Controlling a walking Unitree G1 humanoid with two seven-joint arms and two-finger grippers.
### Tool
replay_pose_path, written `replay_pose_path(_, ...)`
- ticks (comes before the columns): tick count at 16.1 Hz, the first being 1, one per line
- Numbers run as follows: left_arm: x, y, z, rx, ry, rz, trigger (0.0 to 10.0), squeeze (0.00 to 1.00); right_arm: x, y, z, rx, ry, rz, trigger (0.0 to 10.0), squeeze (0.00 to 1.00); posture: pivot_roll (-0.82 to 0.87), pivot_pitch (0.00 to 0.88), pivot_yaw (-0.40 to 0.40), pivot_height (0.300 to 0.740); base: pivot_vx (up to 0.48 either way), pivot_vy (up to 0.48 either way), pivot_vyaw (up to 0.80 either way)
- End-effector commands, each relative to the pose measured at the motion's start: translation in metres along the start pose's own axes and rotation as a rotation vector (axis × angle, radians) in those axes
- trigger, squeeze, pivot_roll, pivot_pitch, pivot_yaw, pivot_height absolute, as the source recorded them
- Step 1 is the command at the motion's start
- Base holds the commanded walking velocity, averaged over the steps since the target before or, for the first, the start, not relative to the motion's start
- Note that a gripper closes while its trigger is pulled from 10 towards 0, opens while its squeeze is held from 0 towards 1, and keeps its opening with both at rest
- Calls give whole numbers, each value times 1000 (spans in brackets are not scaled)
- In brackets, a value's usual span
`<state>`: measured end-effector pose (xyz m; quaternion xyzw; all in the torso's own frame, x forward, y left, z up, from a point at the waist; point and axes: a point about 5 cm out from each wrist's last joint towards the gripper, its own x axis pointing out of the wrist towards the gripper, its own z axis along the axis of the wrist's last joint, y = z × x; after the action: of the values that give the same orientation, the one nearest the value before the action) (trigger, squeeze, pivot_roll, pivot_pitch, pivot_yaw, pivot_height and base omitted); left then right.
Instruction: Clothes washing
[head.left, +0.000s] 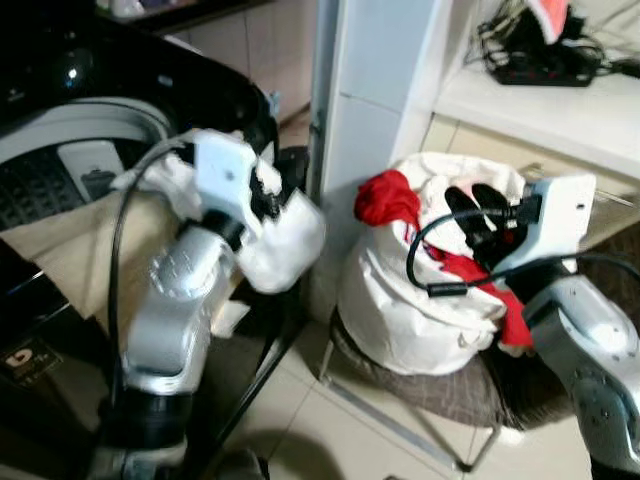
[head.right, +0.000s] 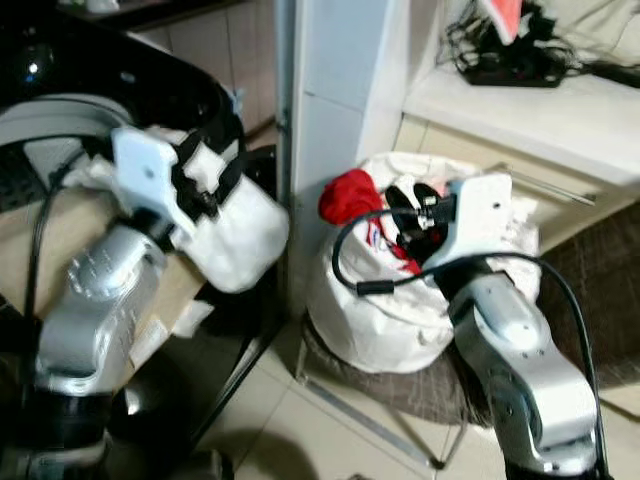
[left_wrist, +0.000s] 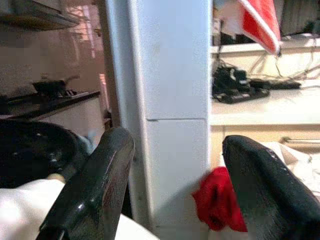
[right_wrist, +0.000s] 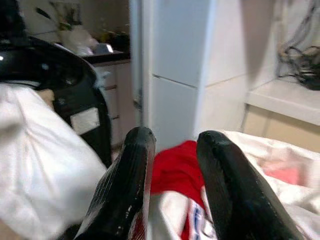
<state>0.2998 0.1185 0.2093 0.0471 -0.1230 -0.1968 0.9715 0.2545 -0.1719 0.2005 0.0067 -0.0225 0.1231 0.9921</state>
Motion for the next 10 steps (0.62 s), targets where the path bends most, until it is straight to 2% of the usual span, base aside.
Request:
replay_pose_path(1, -1, -8, 8, 26, -18, -20, 10000, 0, -3, 0, 1, -20, -21, -14, 10000, 0, -66, 35, -14, 740, 356, 0, 500)
replay_pose_path(3, -2, -13, 9, 53, -11, -30, 10000, 0, -5, 2, -2, 0, -21, -24, 10000, 0, -70, 41, -13, 740, 356, 0, 800)
replay_pose_path(9, 1, -7, 14, 78, -18, -3, 10000, 0, -2, 2, -3, -22, -23, -15, 10000, 0, -68, 46, -18, 740, 358, 0, 800)
replay_pose_path(10, 0, -5, 15, 81, -14, 5, 10000, 0, -2, 1, -3, -16, -31, -21, 10000, 0, -67, 48, -22, 740, 356, 0, 0)
